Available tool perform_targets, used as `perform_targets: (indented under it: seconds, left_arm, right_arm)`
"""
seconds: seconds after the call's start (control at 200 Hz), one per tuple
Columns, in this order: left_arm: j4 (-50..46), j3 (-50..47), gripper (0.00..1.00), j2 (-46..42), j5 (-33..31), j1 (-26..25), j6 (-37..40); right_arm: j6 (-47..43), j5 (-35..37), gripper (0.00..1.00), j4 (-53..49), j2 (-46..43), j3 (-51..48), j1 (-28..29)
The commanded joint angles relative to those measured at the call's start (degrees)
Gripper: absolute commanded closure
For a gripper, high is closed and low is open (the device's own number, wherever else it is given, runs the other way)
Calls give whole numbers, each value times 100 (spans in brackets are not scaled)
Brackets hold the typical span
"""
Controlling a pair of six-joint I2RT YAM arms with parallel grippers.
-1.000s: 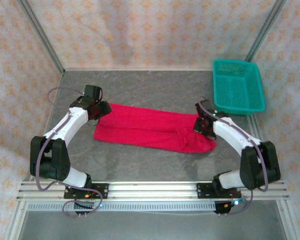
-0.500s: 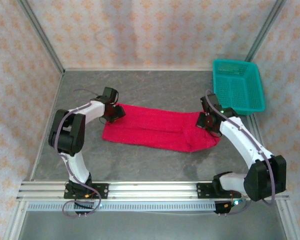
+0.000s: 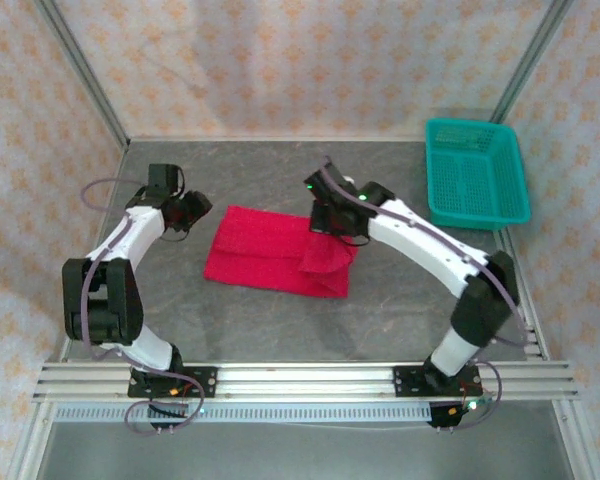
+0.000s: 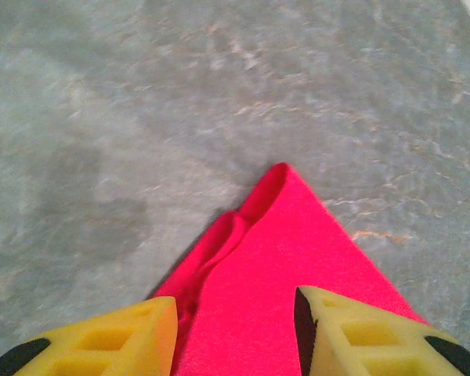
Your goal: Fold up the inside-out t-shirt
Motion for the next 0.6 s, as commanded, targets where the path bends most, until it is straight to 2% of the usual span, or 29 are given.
perform_targets:
  seconds: [0.0,0.31,0.335,0.4,0.47,0.56,0.595]
  left_arm:
    - [-56,-321,55,-30,318,206,-225]
    - [-93,-460,55,-173,480,472,-146]
    - [-84,-488,55,-194,482,475,-146]
    - [-81,-547,55,-264,461,507,-146]
    - [-66,-632,55,-372,377,520,-141]
    - [-108,-704,55,-529,240,534,-107]
    - [-125,-724,55,-612,183,535,-87]
  right_arm:
    - [94,216,100,-28,604,830,271]
    - [-78,-477,100,-138,2865,2945,693]
    - [-85,-569,96,-162,3074,3169,715]
    - [-83,-1050,74,-182,3603,3840,771]
    - [-94,-1380,61,-514,4119,4830,868]
    - [-303,-1285,41,-1243,4486,6043,1017]
    - [-382,-1204,37,-1411,4440,6222,1048]
